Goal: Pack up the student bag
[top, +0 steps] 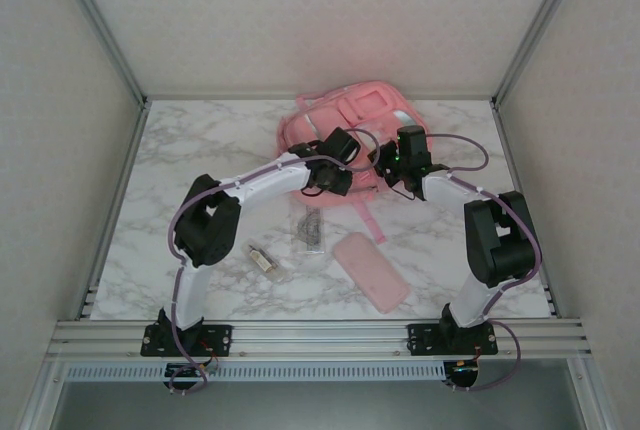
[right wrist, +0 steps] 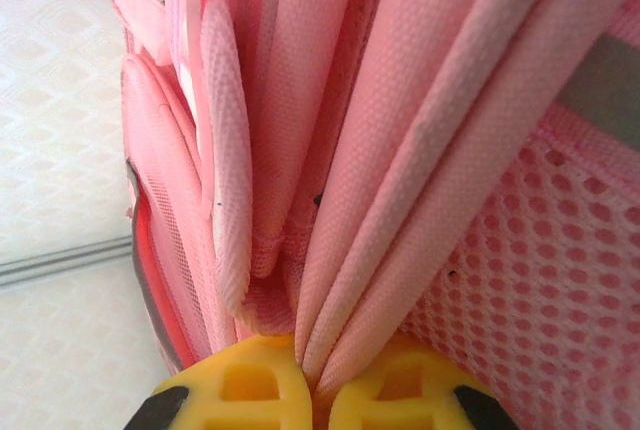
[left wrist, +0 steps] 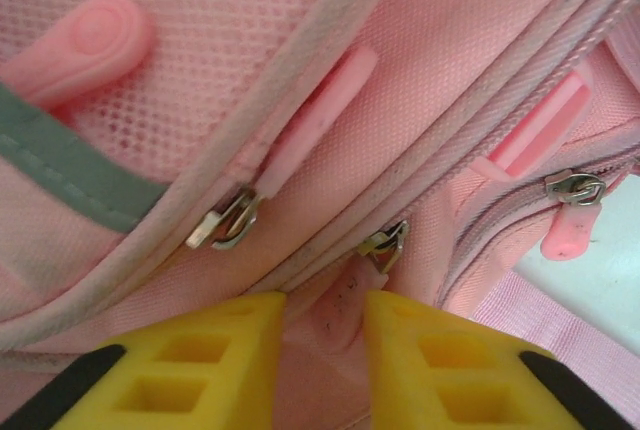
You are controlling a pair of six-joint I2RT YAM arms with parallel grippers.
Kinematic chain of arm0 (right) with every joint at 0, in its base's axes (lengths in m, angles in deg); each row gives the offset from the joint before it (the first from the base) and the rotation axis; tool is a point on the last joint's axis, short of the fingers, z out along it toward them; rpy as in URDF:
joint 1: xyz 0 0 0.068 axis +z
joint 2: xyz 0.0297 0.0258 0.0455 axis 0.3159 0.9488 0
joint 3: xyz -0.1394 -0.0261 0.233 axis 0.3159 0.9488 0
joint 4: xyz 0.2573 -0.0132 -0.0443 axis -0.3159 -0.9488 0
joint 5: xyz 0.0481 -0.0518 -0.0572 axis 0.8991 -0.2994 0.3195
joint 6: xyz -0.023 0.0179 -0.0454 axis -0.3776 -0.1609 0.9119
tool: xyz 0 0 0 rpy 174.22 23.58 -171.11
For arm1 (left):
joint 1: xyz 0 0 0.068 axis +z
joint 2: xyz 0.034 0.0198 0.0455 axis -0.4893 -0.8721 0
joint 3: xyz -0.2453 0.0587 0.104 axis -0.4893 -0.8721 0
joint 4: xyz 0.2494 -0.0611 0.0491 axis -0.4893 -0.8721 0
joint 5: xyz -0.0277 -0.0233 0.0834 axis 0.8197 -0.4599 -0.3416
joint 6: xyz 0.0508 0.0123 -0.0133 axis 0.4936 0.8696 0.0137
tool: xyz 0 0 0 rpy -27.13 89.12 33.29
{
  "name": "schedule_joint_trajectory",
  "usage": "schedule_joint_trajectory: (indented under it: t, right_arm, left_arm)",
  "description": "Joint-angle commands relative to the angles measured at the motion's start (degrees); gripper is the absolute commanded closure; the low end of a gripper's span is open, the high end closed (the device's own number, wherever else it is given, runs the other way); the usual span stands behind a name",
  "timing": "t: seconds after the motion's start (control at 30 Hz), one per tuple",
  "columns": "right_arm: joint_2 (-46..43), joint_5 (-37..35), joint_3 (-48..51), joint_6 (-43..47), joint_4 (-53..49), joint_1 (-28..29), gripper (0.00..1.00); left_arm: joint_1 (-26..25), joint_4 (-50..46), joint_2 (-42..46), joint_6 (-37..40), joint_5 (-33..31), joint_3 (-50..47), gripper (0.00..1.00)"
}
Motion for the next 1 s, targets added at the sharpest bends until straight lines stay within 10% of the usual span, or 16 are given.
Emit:
schedule_joint_trajectory:
  t: [0.0, 0.23, 0.7, 0.97]
  right_arm:
    - [-1.76, 1.73, -0.49, -0.25, 5.96, -0.31, 1.00]
    - [-1.39, 1.90, -0.16, -0.29, 6.55, -0.41, 1.00]
    - [-1.12, 2.10, 0.18, -0.50, 7.26, -1.04, 1.00]
    - [-1.84, 0.39, 1.22, 4.38, 3.45, -3.17, 1.00]
  left_arm:
    - [1.37, -0.64, -4.65, -1.81, -2.68, 0.22, 0.60]
    - [1.56, -1.47, -5.95, -3.43, -6.39, -4.11, 0.51]
    - [1.70, -4.02, -7.61, -4.59, -2.62, -0.75, 1.00]
    - [4.57, -9.88, 1.64, -1.46, 4.59, 0.05, 1.00]
